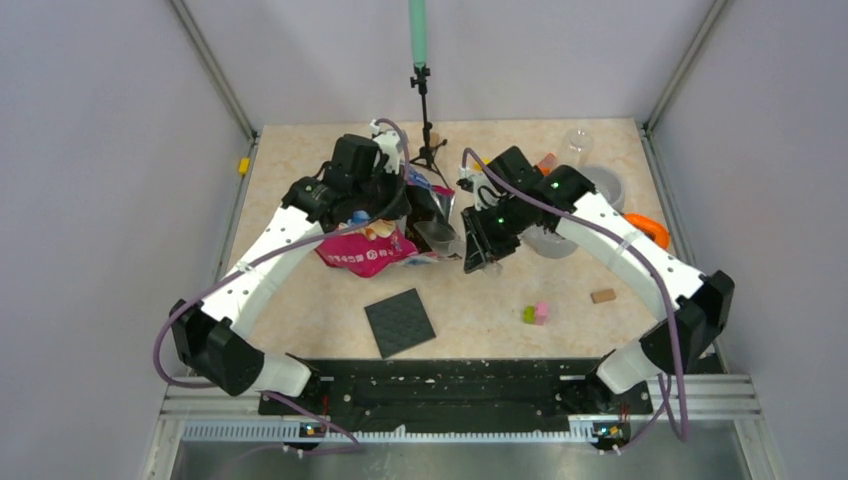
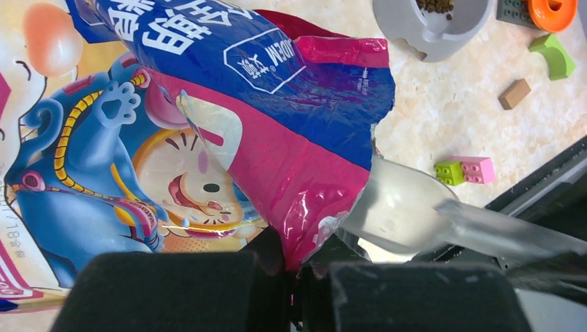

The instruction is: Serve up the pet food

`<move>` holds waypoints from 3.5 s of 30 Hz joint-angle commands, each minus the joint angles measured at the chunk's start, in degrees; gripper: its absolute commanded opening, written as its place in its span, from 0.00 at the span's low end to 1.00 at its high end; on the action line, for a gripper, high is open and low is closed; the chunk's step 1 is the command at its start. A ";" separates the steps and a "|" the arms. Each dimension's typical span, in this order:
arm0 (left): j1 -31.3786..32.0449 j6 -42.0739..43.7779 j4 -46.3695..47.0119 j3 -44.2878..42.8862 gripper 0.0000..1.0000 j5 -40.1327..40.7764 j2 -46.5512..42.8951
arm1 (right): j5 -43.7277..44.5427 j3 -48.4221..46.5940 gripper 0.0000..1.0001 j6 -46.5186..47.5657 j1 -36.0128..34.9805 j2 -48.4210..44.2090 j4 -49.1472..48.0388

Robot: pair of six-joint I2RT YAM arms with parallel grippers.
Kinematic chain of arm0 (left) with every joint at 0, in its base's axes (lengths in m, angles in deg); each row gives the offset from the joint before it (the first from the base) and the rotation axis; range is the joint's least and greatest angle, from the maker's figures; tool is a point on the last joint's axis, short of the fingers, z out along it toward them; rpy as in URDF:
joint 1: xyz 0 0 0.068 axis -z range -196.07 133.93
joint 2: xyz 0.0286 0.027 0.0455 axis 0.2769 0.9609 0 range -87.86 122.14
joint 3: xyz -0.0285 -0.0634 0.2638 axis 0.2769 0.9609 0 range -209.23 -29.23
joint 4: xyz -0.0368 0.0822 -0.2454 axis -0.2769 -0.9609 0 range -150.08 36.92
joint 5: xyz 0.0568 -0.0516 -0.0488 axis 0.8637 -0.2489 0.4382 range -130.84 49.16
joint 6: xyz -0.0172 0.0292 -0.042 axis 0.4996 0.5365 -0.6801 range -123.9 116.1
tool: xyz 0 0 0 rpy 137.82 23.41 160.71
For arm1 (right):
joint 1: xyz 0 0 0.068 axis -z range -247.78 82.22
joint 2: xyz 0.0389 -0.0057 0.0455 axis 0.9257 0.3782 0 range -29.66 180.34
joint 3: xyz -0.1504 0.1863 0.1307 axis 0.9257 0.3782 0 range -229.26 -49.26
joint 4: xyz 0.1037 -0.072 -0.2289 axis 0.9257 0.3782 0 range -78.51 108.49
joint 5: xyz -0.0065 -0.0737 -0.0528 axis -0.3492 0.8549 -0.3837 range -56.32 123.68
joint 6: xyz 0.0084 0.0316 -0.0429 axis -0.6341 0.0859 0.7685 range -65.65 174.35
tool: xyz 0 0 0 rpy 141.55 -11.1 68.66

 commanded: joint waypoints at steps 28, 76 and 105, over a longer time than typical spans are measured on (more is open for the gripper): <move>1.07 -7.87 8.28 12.85 0.00 -12.32 -1.53 | 12.33 13.06 0.00 -7.17 -0.17 3.14 -13.57; 0.98 -5.14 1.54 2.18 0.00 -8.22 -0.49 | 18.63 39.81 0.00 9.38 -5.94 -6.21 -55.45; 0.40 -6.46 2.51 0.88 0.00 -8.01 1.61 | 22.80 37.64 0.00 14.23 -6.36 -14.98 -45.00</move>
